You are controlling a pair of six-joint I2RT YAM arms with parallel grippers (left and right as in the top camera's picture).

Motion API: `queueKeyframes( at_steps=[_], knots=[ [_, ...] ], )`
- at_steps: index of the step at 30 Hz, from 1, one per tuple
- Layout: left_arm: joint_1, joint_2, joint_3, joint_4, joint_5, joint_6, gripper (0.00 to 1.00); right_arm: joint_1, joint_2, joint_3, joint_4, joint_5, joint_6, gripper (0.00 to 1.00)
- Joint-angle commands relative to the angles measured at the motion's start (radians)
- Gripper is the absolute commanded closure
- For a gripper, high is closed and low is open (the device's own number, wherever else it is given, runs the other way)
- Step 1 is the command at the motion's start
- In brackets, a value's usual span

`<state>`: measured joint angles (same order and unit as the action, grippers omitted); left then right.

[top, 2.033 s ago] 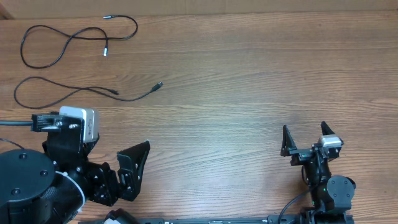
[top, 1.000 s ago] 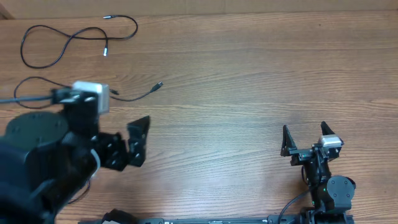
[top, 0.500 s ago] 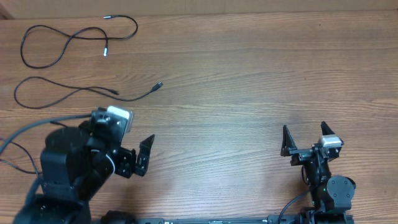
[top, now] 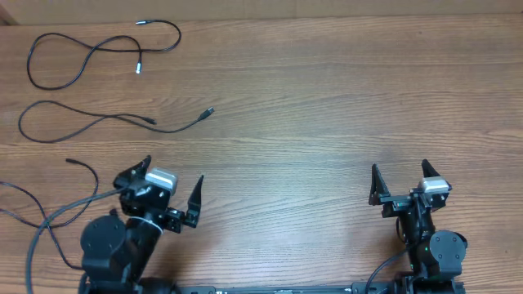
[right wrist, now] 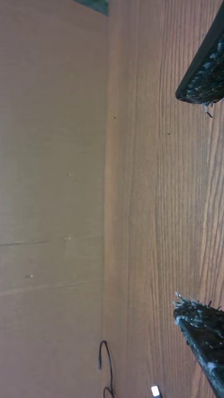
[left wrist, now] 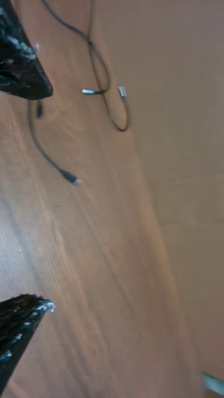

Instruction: Untangle cables

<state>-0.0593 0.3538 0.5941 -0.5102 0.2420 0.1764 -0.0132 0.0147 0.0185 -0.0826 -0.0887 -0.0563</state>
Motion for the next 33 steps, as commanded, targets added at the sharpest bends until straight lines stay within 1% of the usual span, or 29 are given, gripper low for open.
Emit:
queueKeyframes(
  at_steps=[1, 6, 10, 12, 15, 18, 23, 28, 30, 33],
  knots=[
    [0.007, -0.026, -0.101, 0.100, 0.067, 0.018, 0.01, -0.004, -0.012, -0.010, 0.004, 0.009, 0.003, 0.00],
    [0.007, -0.076, -0.238, 0.259, 0.064, 0.016, 0.00, -0.004, -0.012, -0.010, 0.004, 0.009, 0.003, 0.00],
    [0.009, -0.140, -0.346, 0.348, 0.061, -0.038, 0.01, -0.004, -0.012, -0.010, 0.004, 0.009, 0.003, 0.00],
    [0.016, -0.168, -0.389, 0.381, 0.049, -0.082, 0.00, -0.004, -0.012, -0.010, 0.004, 0.009, 0.003, 0.00],
    [0.037, -0.212, -0.448, 0.417, -0.005, -0.196, 0.01, -0.004, -0.012, -0.010, 0.004, 0.009, 0.003, 0.00],
    [0.049, -0.261, -0.498, 0.426, -0.060, -0.246, 0.01, -0.004, -0.012, -0.010, 0.004, 0.009, 0.003, 0.00],
    [0.048, -0.353, -0.560, 0.441, -0.092, -0.248, 0.01, -0.004, -0.012, -0.010, 0.004, 0.009, 0.003, 0.00],
    [0.048, -0.351, -0.589, 0.444, -0.108, -0.242, 0.01, -0.004, -0.012, -0.010, 0.004, 0.009, 0.003, 0.00],
    [0.048, -0.351, -0.589, 0.444, -0.138, -0.226, 0.00, -0.004, -0.012, -0.010, 0.004, 0.009, 0.003, 0.00],
    [0.047, -0.351, -0.589, 0.433, -0.227, -0.223, 0.01, -0.004, -0.012, -0.010, 0.004, 0.009, 0.003, 0.00]
  ],
)
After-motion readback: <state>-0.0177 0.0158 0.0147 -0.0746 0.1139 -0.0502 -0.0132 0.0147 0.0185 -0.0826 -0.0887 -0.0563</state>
